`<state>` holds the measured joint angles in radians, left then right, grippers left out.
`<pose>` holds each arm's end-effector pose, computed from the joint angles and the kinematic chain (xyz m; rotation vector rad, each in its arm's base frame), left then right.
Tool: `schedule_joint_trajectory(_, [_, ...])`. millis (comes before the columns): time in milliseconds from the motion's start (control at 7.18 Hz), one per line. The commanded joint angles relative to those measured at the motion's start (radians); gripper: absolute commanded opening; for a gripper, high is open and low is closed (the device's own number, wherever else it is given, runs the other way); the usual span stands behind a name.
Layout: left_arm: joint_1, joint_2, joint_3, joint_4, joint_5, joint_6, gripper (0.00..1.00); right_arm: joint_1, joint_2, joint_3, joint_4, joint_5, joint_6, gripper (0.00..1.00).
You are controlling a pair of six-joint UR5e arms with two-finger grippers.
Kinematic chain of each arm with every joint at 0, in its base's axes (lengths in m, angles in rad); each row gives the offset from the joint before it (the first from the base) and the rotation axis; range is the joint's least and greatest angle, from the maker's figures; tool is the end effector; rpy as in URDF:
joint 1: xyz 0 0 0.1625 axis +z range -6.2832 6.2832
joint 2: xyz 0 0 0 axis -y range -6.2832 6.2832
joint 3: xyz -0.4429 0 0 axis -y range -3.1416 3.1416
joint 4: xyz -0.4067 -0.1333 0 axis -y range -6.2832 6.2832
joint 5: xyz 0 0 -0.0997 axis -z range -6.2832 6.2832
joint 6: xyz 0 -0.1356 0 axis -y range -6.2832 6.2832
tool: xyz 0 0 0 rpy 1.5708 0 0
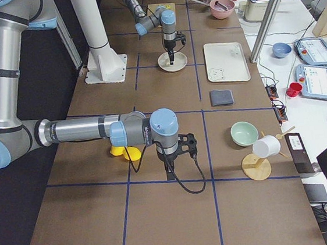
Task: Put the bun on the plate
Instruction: 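Carry the bun with the left gripper over the white plate and lower it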
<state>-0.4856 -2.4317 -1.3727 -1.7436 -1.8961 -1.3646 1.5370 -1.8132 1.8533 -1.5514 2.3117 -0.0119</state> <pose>0.6820 -0.4617 0.2131 -0.0072 0.8827 -0.1252 0.0280 -0.4067 0.6701 0.0486 -0.7414 -0.0656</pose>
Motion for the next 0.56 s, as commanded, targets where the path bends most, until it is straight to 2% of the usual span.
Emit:
schedule_joint_trajectory(0, [-0.004,0.0,0.0,-0.008,0.005,0.007,1.0,0.0,0.0,0.003,0.001,0.0,0.001,1.0])
schedule_joint_trajectory(139, [-0.014,0.017,-0.037,0.007,0.0,0.013,1.0,0.0,0.0,0.003,0.001,0.0,0.001,1.0])
schedule_joint_trajectory(279, [-0.025,0.046,-0.131,0.11,0.0,0.047,1.0,0.0,0.0,0.003,0.001,0.0,0.001,1.0])
schedule_joint_trajectory(418, [-0.053,0.106,-0.273,0.234,0.0,0.129,1.0,0.0,0.0,0.003,0.001,0.0,0.0,1.0])
